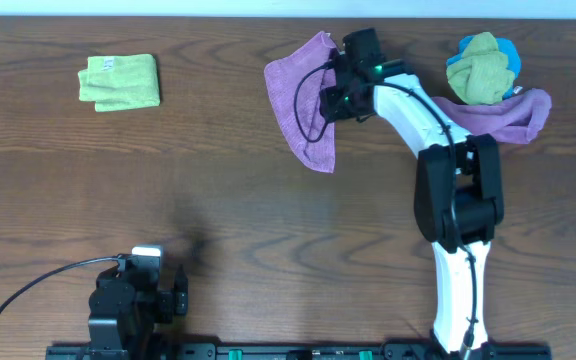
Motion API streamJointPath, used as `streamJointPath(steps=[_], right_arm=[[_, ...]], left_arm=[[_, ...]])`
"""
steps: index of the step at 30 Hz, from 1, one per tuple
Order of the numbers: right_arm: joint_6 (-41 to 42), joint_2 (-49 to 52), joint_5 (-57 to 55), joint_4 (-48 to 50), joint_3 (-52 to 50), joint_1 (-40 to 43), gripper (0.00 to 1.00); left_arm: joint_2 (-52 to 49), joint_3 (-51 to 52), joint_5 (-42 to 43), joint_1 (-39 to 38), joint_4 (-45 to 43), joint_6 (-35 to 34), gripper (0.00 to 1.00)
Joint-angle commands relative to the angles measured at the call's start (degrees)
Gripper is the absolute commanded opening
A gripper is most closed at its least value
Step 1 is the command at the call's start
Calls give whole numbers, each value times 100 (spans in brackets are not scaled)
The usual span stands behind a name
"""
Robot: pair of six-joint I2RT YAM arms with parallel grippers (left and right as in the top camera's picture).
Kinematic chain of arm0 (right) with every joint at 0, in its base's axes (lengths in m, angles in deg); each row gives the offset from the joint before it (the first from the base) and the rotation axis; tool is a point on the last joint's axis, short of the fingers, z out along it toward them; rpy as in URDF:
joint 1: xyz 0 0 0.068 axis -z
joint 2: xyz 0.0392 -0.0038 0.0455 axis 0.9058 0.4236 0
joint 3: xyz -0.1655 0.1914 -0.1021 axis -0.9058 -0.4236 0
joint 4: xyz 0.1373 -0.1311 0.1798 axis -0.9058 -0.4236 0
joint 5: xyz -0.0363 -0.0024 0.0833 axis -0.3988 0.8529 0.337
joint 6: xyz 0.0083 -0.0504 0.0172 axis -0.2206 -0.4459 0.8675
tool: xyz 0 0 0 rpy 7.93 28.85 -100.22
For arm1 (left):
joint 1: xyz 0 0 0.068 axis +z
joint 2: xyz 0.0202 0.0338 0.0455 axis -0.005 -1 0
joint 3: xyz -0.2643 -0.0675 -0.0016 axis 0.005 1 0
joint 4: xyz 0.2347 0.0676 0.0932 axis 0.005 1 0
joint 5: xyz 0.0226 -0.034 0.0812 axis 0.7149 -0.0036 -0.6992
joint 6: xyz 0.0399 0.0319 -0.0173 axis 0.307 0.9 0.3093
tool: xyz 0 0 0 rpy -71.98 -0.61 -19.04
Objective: Fold the cloth
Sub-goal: 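Shake and lower the pink cloth onto the table center with right gripper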
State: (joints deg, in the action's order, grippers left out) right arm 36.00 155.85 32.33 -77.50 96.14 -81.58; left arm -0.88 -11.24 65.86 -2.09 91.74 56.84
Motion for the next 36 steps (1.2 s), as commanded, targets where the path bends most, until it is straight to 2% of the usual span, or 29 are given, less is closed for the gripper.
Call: streamJointPath(steps=[1,8,10,12,15,16,21,26,32,36], right_arm=[[46,166,114,94,15,-166,53],[107,195,-44,463,13,-295,52],[111,205,-190,461,13,-293,48],[114,205,-291,461,13,-293,37],[114,205,-461,426,13,-289,6],[114,203,-487,352,15,-289,1],[256,-94,-546,-175,24,-293,1],[695,-931,-761,-778,24,-348,1],[1377,-2026,-828,-2009,24,-503,1],[1923,-2371,-1613,-2833,24,-636,1]], left_arm=[[33,83,-17,-20,293,142,95],[33,83,-17,-20,293,142,95],[33,83,-17,-17,293,142,95],[33,83,-17,-20,293,142,95],[33,83,-17,-20,293,142,95],[33,83,-17,-20,293,142,95],[33,83,-17,-17,293,142,95],[33,83,-17,-17,293,142,95],[33,83,-17,-17,293,142,95],[33,83,-17,-17,293,142,95]])
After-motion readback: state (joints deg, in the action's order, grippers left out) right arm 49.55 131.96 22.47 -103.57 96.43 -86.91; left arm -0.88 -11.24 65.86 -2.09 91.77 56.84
